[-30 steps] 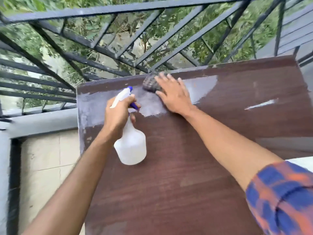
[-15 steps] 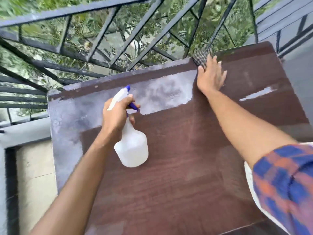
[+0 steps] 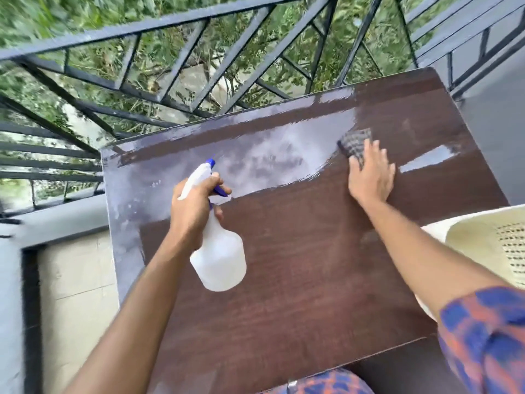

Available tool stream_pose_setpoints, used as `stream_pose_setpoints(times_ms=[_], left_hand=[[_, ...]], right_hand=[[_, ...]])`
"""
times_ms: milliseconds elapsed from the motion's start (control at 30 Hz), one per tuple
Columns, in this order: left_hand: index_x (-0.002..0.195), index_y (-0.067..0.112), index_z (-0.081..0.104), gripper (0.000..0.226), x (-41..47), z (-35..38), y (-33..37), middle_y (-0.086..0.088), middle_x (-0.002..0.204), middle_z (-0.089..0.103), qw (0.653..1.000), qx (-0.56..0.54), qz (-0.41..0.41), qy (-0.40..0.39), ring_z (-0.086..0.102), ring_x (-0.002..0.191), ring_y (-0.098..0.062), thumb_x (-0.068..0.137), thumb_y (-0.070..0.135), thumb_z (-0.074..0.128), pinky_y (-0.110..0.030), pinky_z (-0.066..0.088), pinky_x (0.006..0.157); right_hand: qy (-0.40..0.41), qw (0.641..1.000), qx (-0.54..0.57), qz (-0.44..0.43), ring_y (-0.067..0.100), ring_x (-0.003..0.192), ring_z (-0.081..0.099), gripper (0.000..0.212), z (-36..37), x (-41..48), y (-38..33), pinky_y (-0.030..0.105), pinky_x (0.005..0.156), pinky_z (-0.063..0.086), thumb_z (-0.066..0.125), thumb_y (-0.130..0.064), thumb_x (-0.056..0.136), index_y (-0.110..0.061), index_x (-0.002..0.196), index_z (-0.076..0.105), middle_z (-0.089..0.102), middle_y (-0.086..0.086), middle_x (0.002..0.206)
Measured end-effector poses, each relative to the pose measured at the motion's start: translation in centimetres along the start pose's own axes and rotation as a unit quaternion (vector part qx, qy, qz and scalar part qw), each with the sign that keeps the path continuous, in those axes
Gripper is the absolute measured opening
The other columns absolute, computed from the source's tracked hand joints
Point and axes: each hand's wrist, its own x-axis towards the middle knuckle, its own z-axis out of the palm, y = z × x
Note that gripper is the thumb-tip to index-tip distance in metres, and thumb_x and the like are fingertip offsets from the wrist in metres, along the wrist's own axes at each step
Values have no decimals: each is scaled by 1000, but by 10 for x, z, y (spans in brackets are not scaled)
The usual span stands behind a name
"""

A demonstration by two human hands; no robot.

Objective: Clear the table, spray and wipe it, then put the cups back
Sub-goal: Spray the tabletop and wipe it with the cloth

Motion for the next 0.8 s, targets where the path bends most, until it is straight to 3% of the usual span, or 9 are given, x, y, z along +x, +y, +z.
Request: stream_pose_setpoints(times_ms=[67, 133, 267, 367, 433, 500, 600, 700, 800], left_hand=[[60, 21, 70, 35, -7, -13, -4, -12, 79, 71, 1000, 5, -4, 8, 47, 50, -22, 94, 18, 60, -24, 37, 47], [72, 16, 69, 25, -13, -25, -8, -11, 79, 71, 1000, -1, -9, 18, 47, 49, -20, 94, 18, 60, -24, 37, 47], [92, 8, 67, 12, -22, -49, -18, -11, 79, 70, 999, -8, -13, 35, 54, 53, -16, 96, 17, 59, -24, 39, 45], [75, 19, 73, 23, -26, -67, -23, -9, 76, 71, 999, -23, -13, 46, 63, 68, -20, 94, 17, 60, -25, 42, 49], [61, 24, 74, 35, -27, -83, -26, -10, 79, 71, 998, -24, -12, 50, 62, 75, -30, 92, 19, 61, -27, 42, 53], [59, 26, 74, 38, -27, -100, -28, -11, 81, 72, 998, -22, -13, 58, 54, 74, -33, 94, 19, 60, -24, 40, 49], [70, 23, 73, 27, -30, -128, -30, -11, 83, 72, 996, -36, -19, 77, 51, 70, -31, 94, 20, 60, -22, 39, 46], [62, 23, 73, 34, -32, -155, -35, -13, 84, 71, 995, -43, -19, 94, 45, 47, -25, 94, 18, 60, -23, 38, 47], [86, 14, 70, 15, -30, -178, -41, -14, 84, 71, 992, -63, -32, 106, 41, 38, -19, 95, 17, 59, -25, 39, 49]], right_hand=[[-5, 999, 11, 46, 27, 153, 18, 60, -4, 22, -25, 56, 122, 13, 43, -41, 103, -23, 158, 27, 22, 2, 167], [-23, 1000, -5, 0, 29, 152, 21, 60, 4, 15, -64, 57, 122, 15, 45, -41, 103, -23, 157, 28, 23, 3, 166], [-110, 960, -24, -257, 24, 151, 24, 62, 43, -79, -148, 51, 122, 16, 49, -42, 99, -28, 156, 31, 26, 0, 165], [-152, 882, -53, -443, 22, 150, 28, 60, 62, -182, -152, 51, 121, 16, 48, -43, 98, -29, 155, 35, 32, -4, 163], [-134, 861, -60, -488, 20, 148, 32, 59, 60, -205, -123, 50, 121, 23, 41, -46, 98, -29, 154, 37, 36, -5, 161], [-90, 894, -64, -435, 24, 145, 38, 58, 53, -182, -92, 51, 116, 29, 40, -46, 97, -26, 152, 41, 41, -1, 158], [-16, 977, -47, -207, 29, 143, 39, 56, 38, -115, -73, 52, 113, 29, 44, -40, 98, -20, 151, 43, 42, 5, 157], [11, 999, 15, -27, 26, 151, 25, 57, 40, -84, -125, 53, 122, 16, 48, -37, 101, -22, 155, 35, 30, 2, 164], [-35, 986, 15, -161, 25, 149, 30, 57, 70, -128, -210, 52, 121, 19, 49, -36, 99, -24, 153, 39, 32, 3, 163]])
